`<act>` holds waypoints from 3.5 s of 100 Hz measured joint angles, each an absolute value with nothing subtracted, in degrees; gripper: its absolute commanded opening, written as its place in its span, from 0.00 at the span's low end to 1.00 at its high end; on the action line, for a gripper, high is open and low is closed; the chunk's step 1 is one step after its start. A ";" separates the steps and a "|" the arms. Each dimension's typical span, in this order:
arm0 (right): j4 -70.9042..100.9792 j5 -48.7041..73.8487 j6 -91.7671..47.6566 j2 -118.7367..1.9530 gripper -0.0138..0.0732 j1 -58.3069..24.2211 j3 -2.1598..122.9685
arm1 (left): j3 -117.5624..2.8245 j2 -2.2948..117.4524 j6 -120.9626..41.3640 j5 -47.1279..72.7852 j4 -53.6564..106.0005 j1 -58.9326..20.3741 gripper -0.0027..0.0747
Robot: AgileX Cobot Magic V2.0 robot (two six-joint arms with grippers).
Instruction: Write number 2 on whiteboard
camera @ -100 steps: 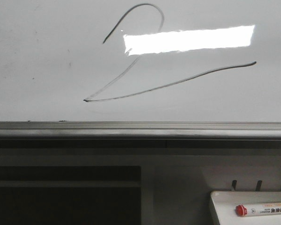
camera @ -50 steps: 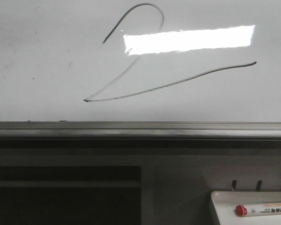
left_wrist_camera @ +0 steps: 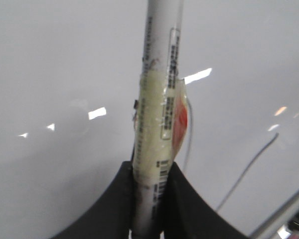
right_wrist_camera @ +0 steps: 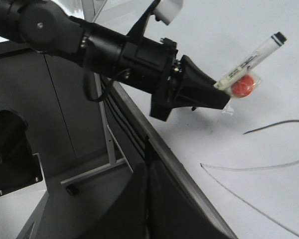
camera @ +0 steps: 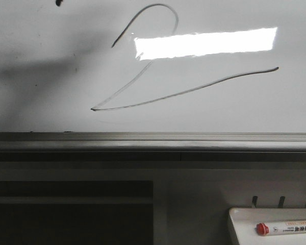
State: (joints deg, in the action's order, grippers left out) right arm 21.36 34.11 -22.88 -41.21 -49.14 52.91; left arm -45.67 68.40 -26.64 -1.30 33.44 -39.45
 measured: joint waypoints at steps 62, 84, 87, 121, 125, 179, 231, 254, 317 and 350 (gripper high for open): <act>21.36 34.86 -19.72 -31.04 0.08 -49.11 45.66 | -46.18 79.78 -26.64 -15.69 42.76 -38.95 0.01; 21.36 34.51 -19.50 -31.04 0.08 -49.11 45.66 | -46.32 79.87 -26.64 -15.58 45.54 -38.37 0.25; 21.36 34.51 -19.50 -31.04 0.08 -49.11 45.66 | -46.32 79.90 -26.64 -15.58 45.68 -38.29 0.33; 21.36 34.39 -17.96 -30.92 0.08 -49.11 45.61 | -46.50 79.79 -26.53 -15.46 45.58 -38.29 0.54; 21.36 34.39 -17.54 -30.92 0.08 -49.11 45.61 | -46.50 79.79 -26.53 -15.53 45.58 -38.29 0.54; 21.74 34.70 -16.91 -30.92 0.08 -49.11 45.61 | -45.84 72.23 -26.64 -11.46 47.57 -37.13 0.56; 0.89 33.70 -13.14 -29.65 0.10 -49.11 45.39 | -45.52 43.45 -34.10 10.22 35.81 -37.13 0.01; -17.08 30.45 -3.38 -28.99 0.10 -49.11 42.73 | -40.53 32.11 -34.46 25.37 31.09 -37.13 0.01; -18.76 35.56 -2.40 -28.99 0.10 -49.11 42.36 | -37.69 28.34 -34.46 39.58 42.35 -37.13 0.01; -18.86 35.65 -2.40 -28.99 0.10 -49.11 42.36 | -33.21 25.33 -34.87 26.61 39.05 -37.13 0.01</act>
State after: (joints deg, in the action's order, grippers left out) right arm -18.86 35.65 -2.40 -28.99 -49.11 42.36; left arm -33.21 25.33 -34.87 26.61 39.05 -37.13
